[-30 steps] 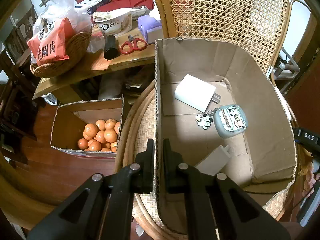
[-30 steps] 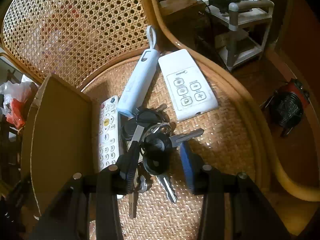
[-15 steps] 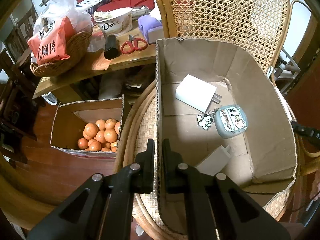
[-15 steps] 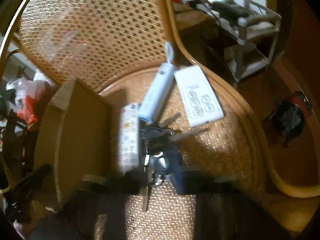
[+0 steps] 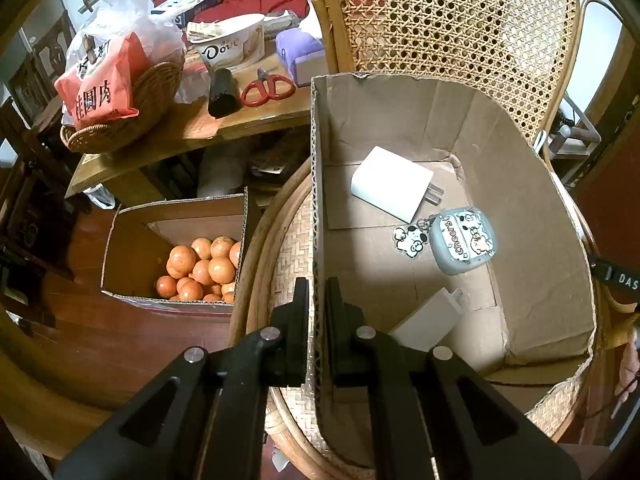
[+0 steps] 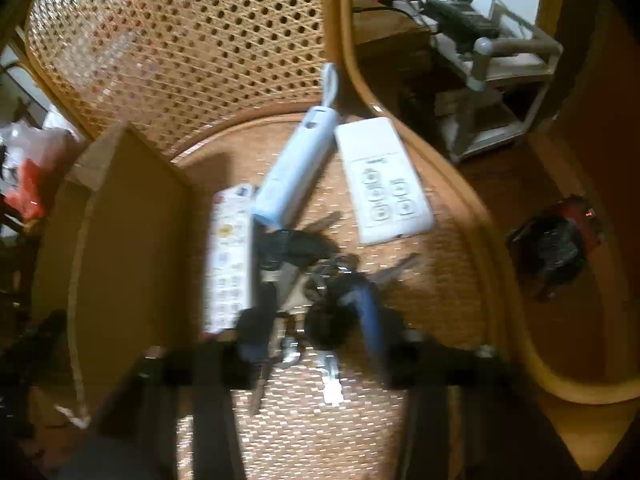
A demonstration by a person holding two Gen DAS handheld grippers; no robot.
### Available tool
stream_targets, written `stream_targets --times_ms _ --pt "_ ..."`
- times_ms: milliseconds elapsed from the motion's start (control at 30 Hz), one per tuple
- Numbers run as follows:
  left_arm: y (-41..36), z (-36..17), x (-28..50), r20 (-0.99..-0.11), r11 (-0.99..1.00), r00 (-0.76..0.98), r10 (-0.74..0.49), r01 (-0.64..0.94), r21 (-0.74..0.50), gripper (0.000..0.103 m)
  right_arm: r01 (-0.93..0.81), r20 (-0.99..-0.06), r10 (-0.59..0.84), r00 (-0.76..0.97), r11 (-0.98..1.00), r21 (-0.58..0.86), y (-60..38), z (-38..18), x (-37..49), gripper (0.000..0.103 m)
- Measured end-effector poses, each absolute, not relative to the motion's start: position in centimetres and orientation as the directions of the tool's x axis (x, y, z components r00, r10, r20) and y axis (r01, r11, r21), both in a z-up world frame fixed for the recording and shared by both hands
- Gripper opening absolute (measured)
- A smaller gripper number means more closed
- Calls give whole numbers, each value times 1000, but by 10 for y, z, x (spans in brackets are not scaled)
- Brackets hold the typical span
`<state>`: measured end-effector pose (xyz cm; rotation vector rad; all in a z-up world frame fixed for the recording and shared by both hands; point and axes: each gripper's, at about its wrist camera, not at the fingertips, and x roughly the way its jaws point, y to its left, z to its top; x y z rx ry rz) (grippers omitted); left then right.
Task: Organize rigid objects
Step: 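Close the right gripper on the key ring of the bunch of keys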
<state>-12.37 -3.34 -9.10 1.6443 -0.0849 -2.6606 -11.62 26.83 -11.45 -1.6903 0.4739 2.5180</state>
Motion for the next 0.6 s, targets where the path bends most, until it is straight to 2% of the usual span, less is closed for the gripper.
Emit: stream_targets --times_ms 300,367,433,567,600 --pt "-32 -91 -124 -892 -998 -450 -39 -21 54 7 -182 -889 -63 -453 -970 161 266 -118 -120 52" --pt "-32 -90 -125 -892 -998 -449 -40 -21 55 7 -158 -874 -70 -481 -974 165 265 -113 -120 43" --pt "-32 -90 -125 -893 -998 -448 -41 -18 55 7 -113 -874 -96 -475 -979 169 260 -110 -122 20" --pt "-33 -91 -125 -893 -999 -449 -39 -17 52 7 -100 -900 -99 -425 -983 156 255 -120 -125 18" --pt "-33 -91 -125 -892 -998 -450 -39 -18 53 6 -95 -905 -96 -414 -984 148 254 -122 -126 13"
